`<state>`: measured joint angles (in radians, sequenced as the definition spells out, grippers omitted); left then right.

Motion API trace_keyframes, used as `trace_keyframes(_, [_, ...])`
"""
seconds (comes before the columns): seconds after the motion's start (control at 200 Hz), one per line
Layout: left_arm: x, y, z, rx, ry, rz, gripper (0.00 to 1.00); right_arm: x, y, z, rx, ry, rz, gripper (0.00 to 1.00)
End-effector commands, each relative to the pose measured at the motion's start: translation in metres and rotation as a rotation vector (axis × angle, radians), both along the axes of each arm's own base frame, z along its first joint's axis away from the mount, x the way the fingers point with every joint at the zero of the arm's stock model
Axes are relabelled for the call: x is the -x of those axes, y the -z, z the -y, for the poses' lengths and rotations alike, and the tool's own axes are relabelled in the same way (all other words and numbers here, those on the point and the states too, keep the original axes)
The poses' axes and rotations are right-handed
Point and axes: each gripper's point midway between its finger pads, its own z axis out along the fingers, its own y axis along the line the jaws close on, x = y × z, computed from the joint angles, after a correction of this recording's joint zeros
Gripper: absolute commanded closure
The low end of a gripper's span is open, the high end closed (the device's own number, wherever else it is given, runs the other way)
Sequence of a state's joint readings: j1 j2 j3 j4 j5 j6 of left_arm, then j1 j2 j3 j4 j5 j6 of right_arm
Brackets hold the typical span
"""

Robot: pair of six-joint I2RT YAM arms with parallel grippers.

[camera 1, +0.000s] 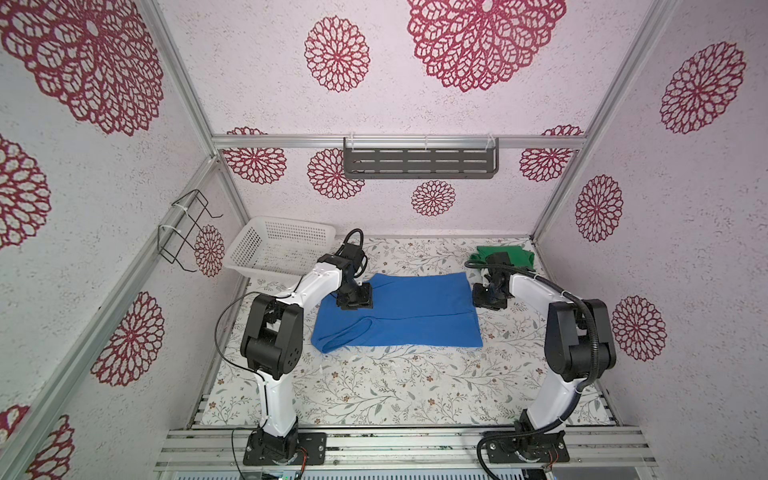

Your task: Fold and stack the tank tops

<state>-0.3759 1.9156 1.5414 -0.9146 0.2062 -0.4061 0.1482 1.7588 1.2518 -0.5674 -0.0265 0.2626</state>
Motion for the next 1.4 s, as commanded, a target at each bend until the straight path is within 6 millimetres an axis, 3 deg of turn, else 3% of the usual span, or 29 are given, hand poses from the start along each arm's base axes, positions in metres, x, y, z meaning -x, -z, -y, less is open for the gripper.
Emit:
trace_keyframes(0.0, [0.019,-0.015,0.013,0.061,0.009,0.01,0.49,0.021,-0.022,-0.025,-0.019,-0.048,0.048,0.67])
trace_keyframes(0.16, [0.042,0.006,0.056,0.171,-0.03,-0.01,0.55,0.039,0.0,-0.057,-0.102,-0.063,0.029,0.76])
trace_keyframes(0.255, [0.048,0.023,0.064,0.195,-0.054,-0.021,0.56,0.039,0.011,-0.064,-0.126,-0.058,0.019,0.79])
trace_keyframes(0.505, [0.03,0.061,0.028,0.103,-0.109,-0.056,0.6,0.028,0.041,-0.038,-0.053,-0.012,-0.017,0.83])
trace_keyframes(0.671, [0.027,0.073,0.012,0.08,-0.119,-0.081,0.61,0.029,0.054,-0.016,-0.04,0.033,-0.034,0.83])
trace_keyframes(0.776, [0.023,0.067,0.01,0.077,-0.104,-0.076,0.62,0.025,0.05,-0.015,-0.043,0.017,-0.032,0.83])
trace_keyframes(0.916, [0.01,0.022,0.019,0.115,-0.065,-0.009,0.61,0.01,0.005,-0.022,-0.072,-0.026,0.061,0.81])
trace_keyframes(1.006, [-0.009,-0.005,0.025,0.142,-0.035,0.063,0.59,-0.004,-0.019,-0.021,-0.064,-0.063,0.126,0.78])
trace_keyframes(1.091, [-0.036,-0.016,0.027,0.131,-0.01,0.106,0.54,-0.023,-0.025,-0.017,-0.042,-0.107,0.173,0.75])
trace_keyframes(1.106, [-0.041,-0.004,0.029,0.119,-0.002,0.087,0.52,-0.027,-0.025,-0.017,-0.043,-0.117,0.181,0.75])
trace_keyframes(1.176, [-0.064,0.007,0.034,0.091,0.046,0.099,0.49,-0.048,-0.027,-0.018,-0.057,-0.161,0.242,0.72])
trace_keyframes(1.311, [-0.113,0.017,0.04,0.038,0.098,0.189,0.49,-0.083,-0.026,-0.022,-0.078,-0.254,0.325,0.68])
trace_keyframes(1.396, [-0.134,0.026,0.043,0.03,0.105,0.222,0.48,-0.1,-0.02,-0.02,-0.076,-0.279,0.321,0.68])
